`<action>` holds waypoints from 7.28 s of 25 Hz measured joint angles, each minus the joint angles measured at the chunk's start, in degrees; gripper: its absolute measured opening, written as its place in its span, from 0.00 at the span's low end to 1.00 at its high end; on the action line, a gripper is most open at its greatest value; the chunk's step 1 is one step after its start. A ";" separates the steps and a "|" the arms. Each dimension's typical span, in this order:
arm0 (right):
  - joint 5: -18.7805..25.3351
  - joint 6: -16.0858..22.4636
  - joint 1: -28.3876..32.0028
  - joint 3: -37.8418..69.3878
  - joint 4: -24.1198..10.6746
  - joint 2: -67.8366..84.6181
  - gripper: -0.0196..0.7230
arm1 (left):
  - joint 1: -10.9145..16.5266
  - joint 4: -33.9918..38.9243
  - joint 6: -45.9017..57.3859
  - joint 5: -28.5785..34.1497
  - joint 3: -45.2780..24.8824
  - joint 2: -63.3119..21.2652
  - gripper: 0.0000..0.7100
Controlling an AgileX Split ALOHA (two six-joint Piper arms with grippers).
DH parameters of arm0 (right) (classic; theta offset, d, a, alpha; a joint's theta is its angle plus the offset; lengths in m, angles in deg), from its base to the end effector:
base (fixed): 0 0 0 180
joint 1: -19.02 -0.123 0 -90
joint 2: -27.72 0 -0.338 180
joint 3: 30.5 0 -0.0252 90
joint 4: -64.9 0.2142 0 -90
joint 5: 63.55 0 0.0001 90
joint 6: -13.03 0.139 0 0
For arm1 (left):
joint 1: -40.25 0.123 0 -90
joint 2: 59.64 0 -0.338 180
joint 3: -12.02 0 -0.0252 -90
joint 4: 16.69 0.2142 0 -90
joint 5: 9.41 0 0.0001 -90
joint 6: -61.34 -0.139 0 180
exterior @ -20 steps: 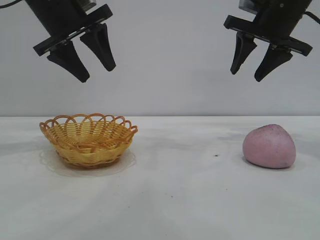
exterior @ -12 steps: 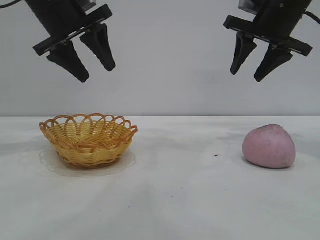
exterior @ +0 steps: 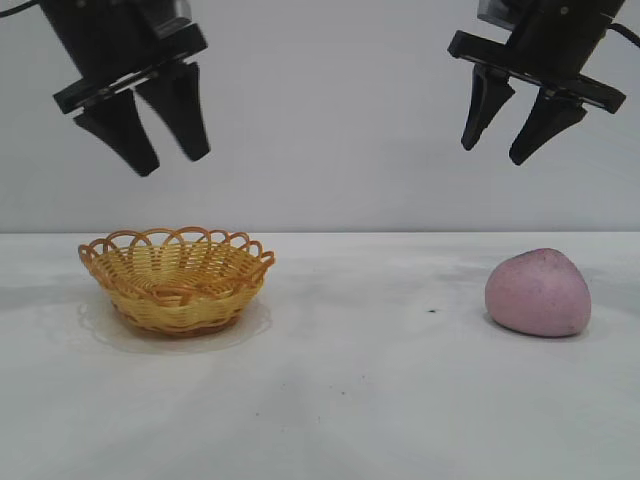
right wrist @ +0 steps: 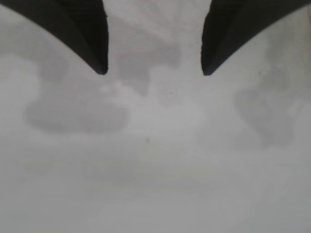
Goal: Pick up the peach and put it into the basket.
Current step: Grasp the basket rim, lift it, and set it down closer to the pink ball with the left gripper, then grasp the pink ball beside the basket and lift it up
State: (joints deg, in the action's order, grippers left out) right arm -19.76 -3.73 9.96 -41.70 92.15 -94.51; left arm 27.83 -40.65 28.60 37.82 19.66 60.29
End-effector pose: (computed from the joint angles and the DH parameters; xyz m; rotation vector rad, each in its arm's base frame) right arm 0.4395 0.1147 0.2397 -0.2339 2.6312 0.5008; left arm 0.4093 -0.1326 0.2359 0.7443 2.6016 -0.3953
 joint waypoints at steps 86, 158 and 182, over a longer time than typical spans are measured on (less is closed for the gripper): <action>1.61 -0.79 0.00 0.00 -0.80 -0.13 0.51 | -7.07 -28.03 22.06 -14.97 -21.29 -2.39 0.00; 1.88 -0.79 0.00 0.00 -2.30 -0.13 0.51 | 11.34 22.26 27.70 13.57 -37.68 -53.37 0.65; 3.02 -2.08 0.00 0.00 -2.30 -0.13 0.51 | 11.34 20.76 28.08 17.01 -58.18 -114.32 0.65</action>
State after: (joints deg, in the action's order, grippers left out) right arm -16.73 -5.81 9.96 -41.70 89.84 -94.64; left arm 39.17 -19.89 56.68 54.82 -38.51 -54.03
